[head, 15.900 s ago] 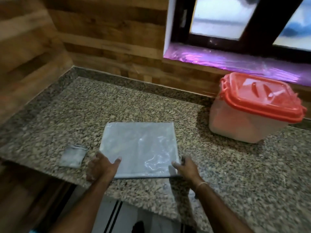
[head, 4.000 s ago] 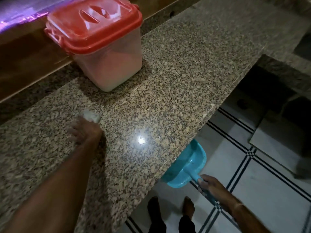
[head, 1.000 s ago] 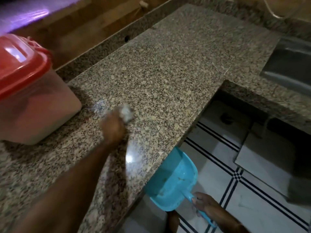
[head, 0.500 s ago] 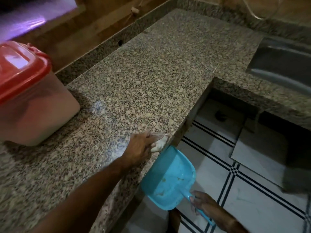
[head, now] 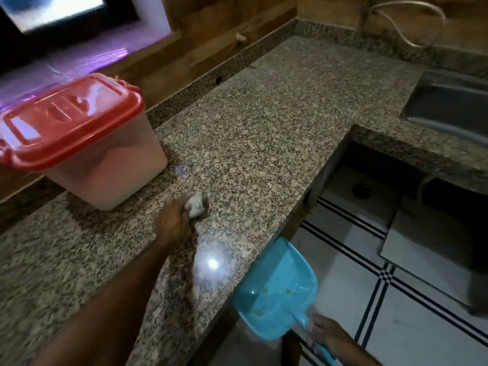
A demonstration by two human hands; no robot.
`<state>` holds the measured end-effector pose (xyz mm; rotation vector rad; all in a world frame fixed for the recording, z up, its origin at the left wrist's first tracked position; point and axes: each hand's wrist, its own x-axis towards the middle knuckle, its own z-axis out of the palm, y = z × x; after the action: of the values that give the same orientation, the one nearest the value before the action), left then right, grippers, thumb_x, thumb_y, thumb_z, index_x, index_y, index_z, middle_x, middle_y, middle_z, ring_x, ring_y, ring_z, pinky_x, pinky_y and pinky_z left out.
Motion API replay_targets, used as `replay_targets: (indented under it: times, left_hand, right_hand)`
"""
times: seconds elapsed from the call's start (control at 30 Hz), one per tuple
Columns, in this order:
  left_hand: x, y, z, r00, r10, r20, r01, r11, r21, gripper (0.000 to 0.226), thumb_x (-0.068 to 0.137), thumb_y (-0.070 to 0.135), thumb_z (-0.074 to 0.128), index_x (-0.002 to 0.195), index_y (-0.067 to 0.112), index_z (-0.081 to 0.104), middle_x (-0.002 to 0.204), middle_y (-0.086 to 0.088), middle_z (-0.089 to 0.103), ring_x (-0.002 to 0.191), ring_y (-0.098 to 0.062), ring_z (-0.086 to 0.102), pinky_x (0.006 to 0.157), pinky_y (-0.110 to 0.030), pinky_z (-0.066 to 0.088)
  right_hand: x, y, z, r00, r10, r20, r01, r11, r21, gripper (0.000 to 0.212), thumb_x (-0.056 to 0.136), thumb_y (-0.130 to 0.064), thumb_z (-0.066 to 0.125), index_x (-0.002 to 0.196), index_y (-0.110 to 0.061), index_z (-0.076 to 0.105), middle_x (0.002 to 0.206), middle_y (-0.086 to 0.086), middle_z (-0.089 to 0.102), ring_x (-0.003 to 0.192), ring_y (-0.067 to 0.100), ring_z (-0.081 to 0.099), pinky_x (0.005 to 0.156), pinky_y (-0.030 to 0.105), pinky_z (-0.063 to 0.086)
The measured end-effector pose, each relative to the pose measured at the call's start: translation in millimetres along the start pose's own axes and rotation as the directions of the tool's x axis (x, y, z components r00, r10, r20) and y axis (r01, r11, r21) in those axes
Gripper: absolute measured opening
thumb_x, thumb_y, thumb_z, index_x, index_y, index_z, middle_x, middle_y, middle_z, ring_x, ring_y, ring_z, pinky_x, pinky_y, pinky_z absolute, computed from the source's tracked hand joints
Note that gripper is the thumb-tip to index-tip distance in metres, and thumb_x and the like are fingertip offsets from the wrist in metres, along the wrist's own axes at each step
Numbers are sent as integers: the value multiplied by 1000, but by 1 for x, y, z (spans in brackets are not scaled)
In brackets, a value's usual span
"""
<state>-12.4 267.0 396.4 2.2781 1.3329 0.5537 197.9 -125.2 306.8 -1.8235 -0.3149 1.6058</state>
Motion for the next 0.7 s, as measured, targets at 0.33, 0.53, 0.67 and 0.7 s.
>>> replay_targets:
  times: [0.33, 0.53, 0.67, 0.7]
  left_hand:
    - [-78, 45, 32, 982, 129, 140, -93, 967, -236, 35, 108, 37, 39, 132, 37, 65, 107, 6, 58, 92, 1, 56, 86, -32, 51]
    - [-93, -71, -32, 924, -352, -150, 363, 930, 51, 36, 104, 35, 41, 137, 39, 55, 119, -10, 65, 98, -26, 63, 95, -49, 49]
    - [-114, -35, -8, 899, -423, -111, 424, 905, -13, 40, 99, 16, 52, 138, 22, 57, 117, -10, 68, 92, -11, 69, 81, -33, 57]
    - [-119, -10, 5, 946, -315, -73, 311, 948, -71, 36, 103, 21, 48, 137, 24, 59, 114, -2, 68, 83, 1, 67, 78, -25, 56]
  right_hand:
    - [-17, 1, 18, 997, -19, -78, 12, 996, -93, 31, 100, -32, 64, 105, -2, 69, 61, 1, 69, 50, 12, 61, 50, 21, 48]
    - [-35, 4, 36, 995, -54, -79, 46, 994, -100, 28, 106, -26, 55, 112, -3, 68, 73, 3, 69, 59, 11, 62, 52, 19, 48]
    - [-40, 13, 49, 997, -45, -59, 38, 992, -118, 31, 106, -32, 55, 111, -4, 69, 75, 2, 67, 59, 8, 61, 51, 16, 45]
    - [-40, 16, 51, 998, -33, -59, 25, 992, -121, 31, 106, -32, 56, 110, -4, 69, 74, 1, 66, 57, 7, 61, 51, 16, 45]
